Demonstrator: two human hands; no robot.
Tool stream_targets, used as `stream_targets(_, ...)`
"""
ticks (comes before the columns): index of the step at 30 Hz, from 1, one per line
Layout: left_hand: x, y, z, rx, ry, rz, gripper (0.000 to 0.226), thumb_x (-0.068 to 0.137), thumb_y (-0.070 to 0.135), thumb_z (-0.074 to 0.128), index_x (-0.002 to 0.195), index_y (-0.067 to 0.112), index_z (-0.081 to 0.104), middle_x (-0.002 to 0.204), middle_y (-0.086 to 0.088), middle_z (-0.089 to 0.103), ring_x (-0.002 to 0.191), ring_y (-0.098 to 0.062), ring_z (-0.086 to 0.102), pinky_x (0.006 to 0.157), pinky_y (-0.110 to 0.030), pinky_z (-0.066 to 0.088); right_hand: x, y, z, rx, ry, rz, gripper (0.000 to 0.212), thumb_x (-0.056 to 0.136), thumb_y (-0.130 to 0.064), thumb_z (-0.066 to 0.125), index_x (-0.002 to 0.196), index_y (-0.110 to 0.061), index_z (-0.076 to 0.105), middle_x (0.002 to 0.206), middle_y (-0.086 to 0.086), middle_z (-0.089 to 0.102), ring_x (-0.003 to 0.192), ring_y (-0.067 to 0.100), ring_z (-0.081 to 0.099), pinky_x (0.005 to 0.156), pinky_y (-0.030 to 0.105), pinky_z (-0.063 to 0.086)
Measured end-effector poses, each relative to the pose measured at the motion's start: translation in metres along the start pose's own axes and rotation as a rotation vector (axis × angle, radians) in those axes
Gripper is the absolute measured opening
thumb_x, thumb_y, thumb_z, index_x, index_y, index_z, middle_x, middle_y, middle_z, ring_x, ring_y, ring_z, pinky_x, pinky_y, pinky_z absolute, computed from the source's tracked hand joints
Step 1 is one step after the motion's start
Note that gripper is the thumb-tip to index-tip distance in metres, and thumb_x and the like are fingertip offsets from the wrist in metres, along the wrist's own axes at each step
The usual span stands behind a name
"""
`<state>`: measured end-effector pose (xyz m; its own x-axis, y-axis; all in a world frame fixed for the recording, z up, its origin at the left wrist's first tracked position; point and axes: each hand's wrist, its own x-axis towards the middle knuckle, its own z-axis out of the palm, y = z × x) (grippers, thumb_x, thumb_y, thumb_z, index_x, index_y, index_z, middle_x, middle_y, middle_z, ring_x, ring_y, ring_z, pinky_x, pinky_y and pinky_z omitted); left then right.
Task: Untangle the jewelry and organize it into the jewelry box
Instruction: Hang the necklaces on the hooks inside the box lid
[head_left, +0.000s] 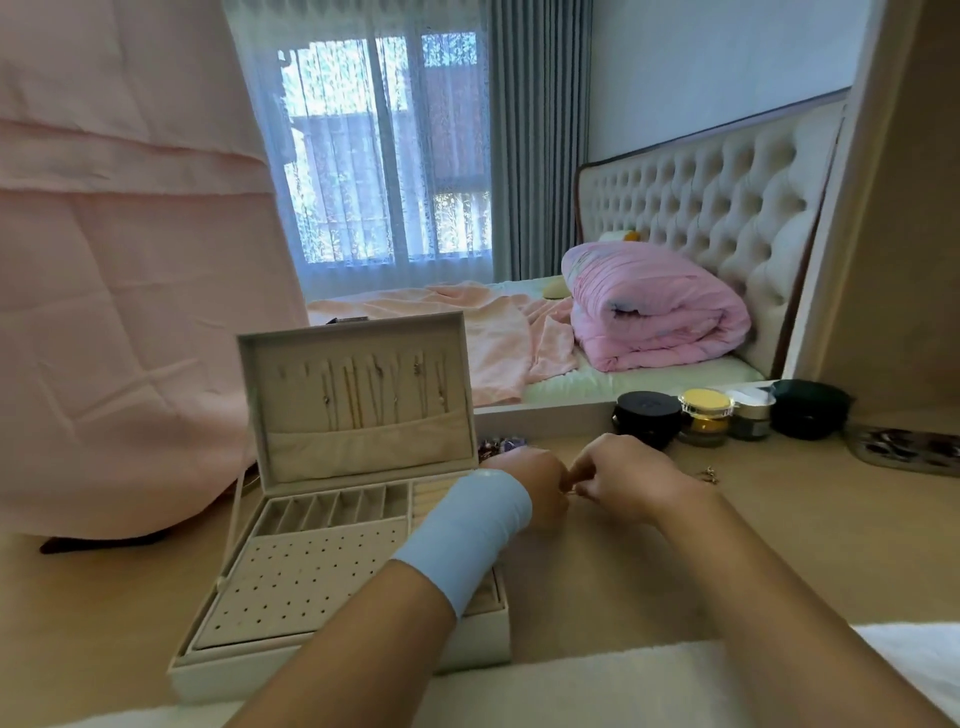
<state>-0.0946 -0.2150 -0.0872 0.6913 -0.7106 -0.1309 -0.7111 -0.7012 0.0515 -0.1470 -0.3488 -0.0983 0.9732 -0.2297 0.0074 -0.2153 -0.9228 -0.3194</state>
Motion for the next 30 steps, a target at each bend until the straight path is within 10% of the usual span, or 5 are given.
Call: stream_targets(30, 0.020, 0.009, 0.015, -0.081, 0.059, -0.136, 0.027, 0.096, 0.023, 0.047, 0.108, 0.010, 0.068, 0.108, -0.007, 0.066, 0.096, -0.025, 0.062, 0.085, -0.034, 0.053, 0.004, 0.012, -0.001, 0.057, -0.112, 0.004, 0.015, 0.085, -0.032, 0.078, 0.099, -0.028, 0.080, 0.099, -0.010, 0.074, 0.092, 0.010, 0.067, 0.087, 0.036, 0.059)
